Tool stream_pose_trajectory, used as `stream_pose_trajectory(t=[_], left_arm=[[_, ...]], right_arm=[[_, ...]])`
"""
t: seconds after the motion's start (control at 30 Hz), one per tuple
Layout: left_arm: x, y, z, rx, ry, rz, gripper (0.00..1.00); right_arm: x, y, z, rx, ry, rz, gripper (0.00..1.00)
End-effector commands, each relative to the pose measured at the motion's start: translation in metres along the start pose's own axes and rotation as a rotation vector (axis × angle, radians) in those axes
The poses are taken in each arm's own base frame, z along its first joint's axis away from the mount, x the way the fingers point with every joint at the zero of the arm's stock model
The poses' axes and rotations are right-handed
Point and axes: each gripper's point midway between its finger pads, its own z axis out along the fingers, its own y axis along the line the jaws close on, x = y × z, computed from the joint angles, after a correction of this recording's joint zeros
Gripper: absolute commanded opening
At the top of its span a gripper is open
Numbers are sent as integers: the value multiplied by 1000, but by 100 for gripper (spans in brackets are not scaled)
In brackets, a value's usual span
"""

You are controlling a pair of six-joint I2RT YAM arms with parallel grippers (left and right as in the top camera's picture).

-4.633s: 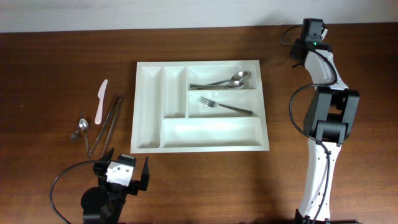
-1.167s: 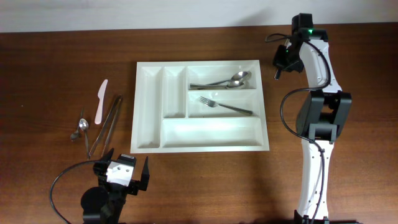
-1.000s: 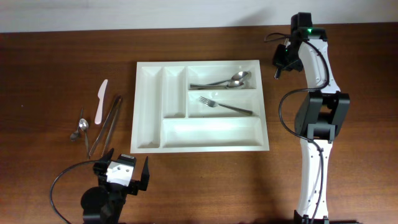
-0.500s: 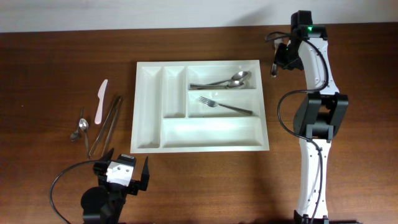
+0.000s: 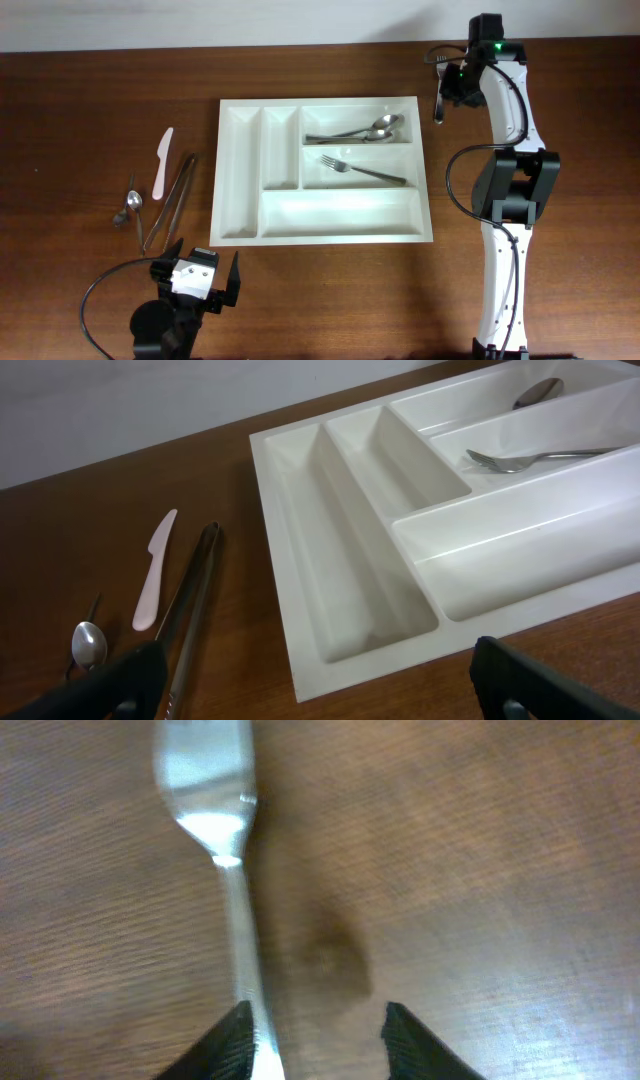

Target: Pack container

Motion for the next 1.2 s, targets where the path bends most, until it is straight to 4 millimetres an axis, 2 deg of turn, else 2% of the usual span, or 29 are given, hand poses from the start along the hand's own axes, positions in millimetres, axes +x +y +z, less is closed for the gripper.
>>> stream_pose_trajectory(t=[0.0, 0.23, 0.37, 0.5, 0.57, 0.7, 0.87, 1.17], left_arm=[[0, -1, 0, 7, -6, -14, 99], [0, -1, 0, 6, -6, -14, 99], [0, -1, 0, 6, -6, -14, 99], [0, -1, 0, 6, -6, -14, 99], [0, -1, 0, 6, -6, -14, 99], [0, -1, 0, 6, -6, -14, 99], [0, -1, 0, 6, -6, -14, 99], [0, -1, 0, 7, -6, -14, 99]], right_arm=[[2, 15, 9, -65, -3, -94, 46], [-4, 19, 24, -97, -52, -153, 47], [9, 18, 39, -111, -23, -159, 47], [19, 14, 46, -104, 5, -154, 46], [23, 13, 47, -100, 22, -152, 45], [35, 9, 46, -89, 70, -145, 27], [50, 4, 45, -70, 135, -137, 26], [72, -20, 41, 46, 224, -136, 26]])
